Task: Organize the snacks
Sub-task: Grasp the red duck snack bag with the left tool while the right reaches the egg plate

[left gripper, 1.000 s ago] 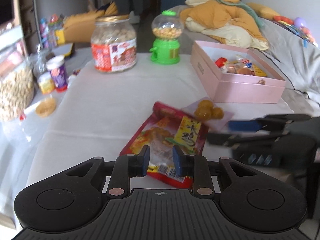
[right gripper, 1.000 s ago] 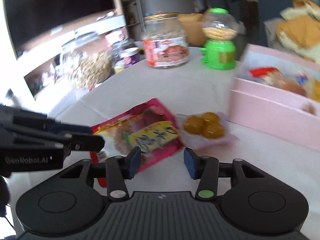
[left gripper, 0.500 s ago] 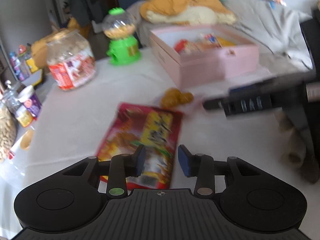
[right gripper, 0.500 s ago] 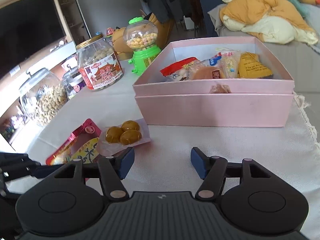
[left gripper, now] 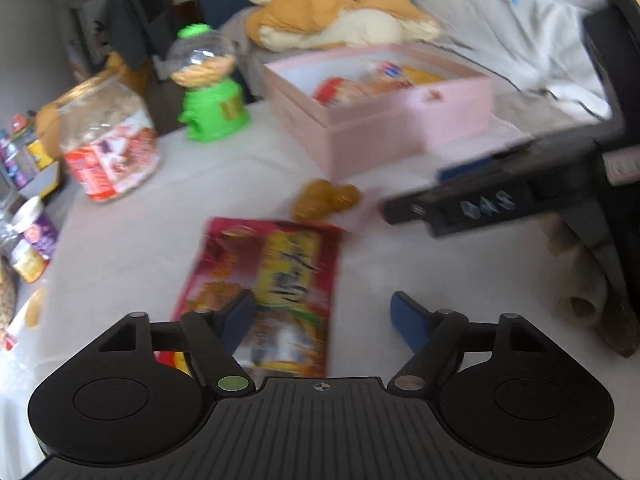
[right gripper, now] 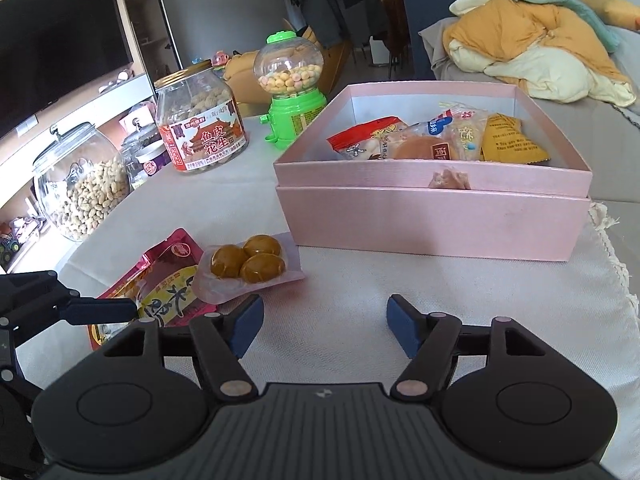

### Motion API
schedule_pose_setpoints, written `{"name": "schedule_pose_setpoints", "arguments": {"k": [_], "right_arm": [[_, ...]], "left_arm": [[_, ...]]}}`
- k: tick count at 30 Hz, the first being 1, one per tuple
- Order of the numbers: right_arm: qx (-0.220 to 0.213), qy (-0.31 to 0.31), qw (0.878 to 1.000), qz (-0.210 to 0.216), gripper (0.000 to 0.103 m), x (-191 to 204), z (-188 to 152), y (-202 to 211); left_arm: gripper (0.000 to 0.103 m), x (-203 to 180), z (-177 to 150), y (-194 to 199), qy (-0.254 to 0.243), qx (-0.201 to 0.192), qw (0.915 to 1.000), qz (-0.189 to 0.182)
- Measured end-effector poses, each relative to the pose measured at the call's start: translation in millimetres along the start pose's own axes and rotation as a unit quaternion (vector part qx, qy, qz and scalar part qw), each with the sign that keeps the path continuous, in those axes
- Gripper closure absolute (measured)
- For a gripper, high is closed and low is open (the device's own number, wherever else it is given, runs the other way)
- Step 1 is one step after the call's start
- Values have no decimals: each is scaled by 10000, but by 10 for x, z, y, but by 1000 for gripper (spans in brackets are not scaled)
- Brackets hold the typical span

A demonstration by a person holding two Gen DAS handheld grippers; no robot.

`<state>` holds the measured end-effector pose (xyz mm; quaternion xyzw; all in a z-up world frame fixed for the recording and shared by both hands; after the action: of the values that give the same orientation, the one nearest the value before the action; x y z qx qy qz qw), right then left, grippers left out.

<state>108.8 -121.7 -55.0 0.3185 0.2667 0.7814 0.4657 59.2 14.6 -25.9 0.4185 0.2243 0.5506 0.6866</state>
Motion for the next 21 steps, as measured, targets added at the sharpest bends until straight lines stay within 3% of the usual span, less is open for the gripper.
{"name": "schedule_pose_setpoints", "arguments": {"k": [3,4,6,10,14,17,21], "right_arm": [[1,1,10000,0,34,-2,2,0],[3,9,10000,-7,34,-1,1,-2],[8,27,10000,-19,33,2,1,-4],[15,70,10000,-5,30,15,-3,-13],[15,84,10000,27,28,23,-3,-16],[18,113,9999,15,27,30,-5,-17],[37,189,9998,-14,24,55,-2,-34]], "left_arm": [[27,256,72,-41,245,-57,9979,600],[22,323,96,-87,311,-42,9976,617],[20,404,153,-176,427,-47,9984,360],[3,410,204,-382,471,178,9987,-107],[3,479,144,-398,686,111,9966,-447],[4,454,64,-350,693,-63,9968,-387],[19,514,29,-255,951,-279,9949,-190]]}}
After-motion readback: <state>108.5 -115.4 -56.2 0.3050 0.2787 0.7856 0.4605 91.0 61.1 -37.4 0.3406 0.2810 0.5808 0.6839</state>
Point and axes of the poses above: each gripper's, at about its wrist camera, not at the fingertips, and y roughly against the way its jaws point, x to its left, z to its top, the point moved 7 cm from there along -y, roughly the way its jaws point, and after that the axes turned 11 degrees about x, right-handed, at the moved point
